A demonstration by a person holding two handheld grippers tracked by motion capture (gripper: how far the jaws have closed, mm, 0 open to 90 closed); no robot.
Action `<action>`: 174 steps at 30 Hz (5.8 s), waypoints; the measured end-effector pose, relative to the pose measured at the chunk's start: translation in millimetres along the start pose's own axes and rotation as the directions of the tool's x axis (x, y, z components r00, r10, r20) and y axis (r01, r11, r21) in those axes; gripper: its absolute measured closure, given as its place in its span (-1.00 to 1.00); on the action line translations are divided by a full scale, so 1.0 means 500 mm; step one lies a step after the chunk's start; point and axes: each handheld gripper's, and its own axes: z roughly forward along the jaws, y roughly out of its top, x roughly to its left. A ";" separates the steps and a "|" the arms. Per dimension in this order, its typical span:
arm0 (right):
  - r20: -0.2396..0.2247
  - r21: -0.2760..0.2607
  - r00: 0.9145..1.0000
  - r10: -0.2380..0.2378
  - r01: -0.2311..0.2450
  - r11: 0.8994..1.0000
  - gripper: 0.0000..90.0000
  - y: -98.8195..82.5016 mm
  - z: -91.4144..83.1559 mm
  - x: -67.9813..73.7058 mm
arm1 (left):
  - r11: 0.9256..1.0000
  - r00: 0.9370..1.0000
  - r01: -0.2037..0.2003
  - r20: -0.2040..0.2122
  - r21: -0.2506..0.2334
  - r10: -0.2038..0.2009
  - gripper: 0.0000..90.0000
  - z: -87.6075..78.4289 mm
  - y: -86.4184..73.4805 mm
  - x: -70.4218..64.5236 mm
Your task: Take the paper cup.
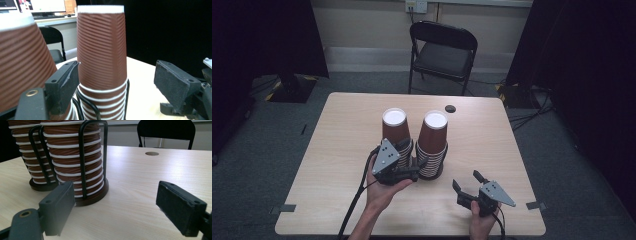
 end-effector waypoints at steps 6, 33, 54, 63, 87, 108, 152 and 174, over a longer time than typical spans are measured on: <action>0.000 0.000 1.000 -0.001 0.001 1.000 -0.67 0.000 0.000 0.000 | 0.999 0.999 0.034 0.004 -0.015 -0.034 -0.55 0.006 0.011 0.007; 0.000 0.005 1.000 0.002 -0.002 1.000 -0.67 0.000 0.001 0.000 | 0.999 0.999 0.008 -0.051 0.039 -0.006 -0.65 0.084 0.071 0.008; -0.004 0.004 1.000 0.001 -0.001 1.000 -0.67 0.000 0.001 0.000 | 0.998 0.994 0.001 -0.108 0.065 0.006 -0.64 0.138 0.105 0.000; -0.005 0.004 1.000 -0.001 0.001 1.000 -0.67 0.000 0.001 0.000 | 0.994 0.992 0.003 -0.125 0.112 0.011 -0.64 0.168 0.114 0.003; -0.008 -0.003 1.000 0.004 -0.004 1.000 -0.67 0.000 -0.001 -0.001 | 0.993 0.993 0.028 -0.118 0.112 -0.015 -0.51 0.176 0.107 0.012; -0.004 -0.006 1.000 0.005 -0.006 1.000 -0.67 0.000 -0.001 -0.001 | 0.998 0.994 0.041 -0.103 -0.044 -0.045 -0.51 0.138 0.141 0.025; -0.001 -0.003 1.000 0.004 -0.004 1.000 -0.67 0.000 0.000 -0.001 | 0.974 0.994 0.103 -0.007 -0.203 -0.106 -0.51 0.022 0.182 0.039; 0.002 -0.004 1.000 0.000 0.000 1.000 -0.68 0.000 -0.001 0.000 | 0.972 0.992 0.123 0.050 -0.201 -0.115 -0.51 -0.052 0.145 0.022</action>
